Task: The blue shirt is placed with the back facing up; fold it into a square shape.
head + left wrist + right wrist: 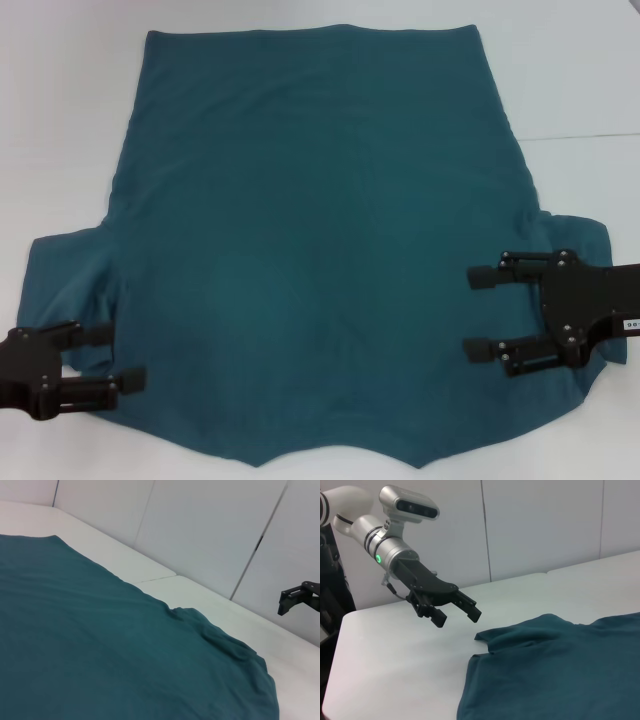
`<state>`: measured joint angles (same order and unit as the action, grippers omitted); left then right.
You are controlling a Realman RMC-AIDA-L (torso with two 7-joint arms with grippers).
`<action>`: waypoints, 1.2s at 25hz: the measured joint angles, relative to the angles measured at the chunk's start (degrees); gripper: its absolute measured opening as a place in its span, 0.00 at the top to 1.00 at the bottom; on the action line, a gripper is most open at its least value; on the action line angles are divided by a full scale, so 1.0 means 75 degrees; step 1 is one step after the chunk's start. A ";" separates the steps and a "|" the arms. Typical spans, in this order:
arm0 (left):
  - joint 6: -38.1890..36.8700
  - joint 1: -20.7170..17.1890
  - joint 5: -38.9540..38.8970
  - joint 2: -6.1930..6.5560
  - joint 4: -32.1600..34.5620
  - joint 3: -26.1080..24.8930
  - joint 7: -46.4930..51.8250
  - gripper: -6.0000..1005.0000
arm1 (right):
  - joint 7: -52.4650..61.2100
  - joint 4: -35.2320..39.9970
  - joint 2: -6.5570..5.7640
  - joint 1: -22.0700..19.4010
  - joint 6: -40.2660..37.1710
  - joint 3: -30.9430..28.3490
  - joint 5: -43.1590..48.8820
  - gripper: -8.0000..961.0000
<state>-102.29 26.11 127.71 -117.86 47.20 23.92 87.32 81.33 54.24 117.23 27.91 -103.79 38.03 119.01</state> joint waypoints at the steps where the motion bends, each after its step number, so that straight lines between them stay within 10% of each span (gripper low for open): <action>1: 0.0015 -0.0003 0.0000 0.0000 0.0009 -0.0013 0.0008 0.07 | 0.0000 0.0000 -0.0005 0.0003 0.0000 0.0008 0.0001 0.04; 17: -0.0005 -0.0059 -0.0001 -0.0015 0.0211 -0.0006 0.0110 0.07 | 0.0008 -0.0002 -0.0023 0.0009 -0.0001 -0.0007 0.0000 0.04; 30: 0.0753 -0.0400 0.0593 -0.0165 0.2000 -0.0037 0.3344 0.07 | 0.0025 -0.0002 -0.0012 0.0102 0.0238 -0.0027 -0.0029 0.04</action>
<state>-96.64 23.11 132.16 -119.10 62.20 23.65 112.39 81.52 54.22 117.14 28.68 -102.01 37.82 118.79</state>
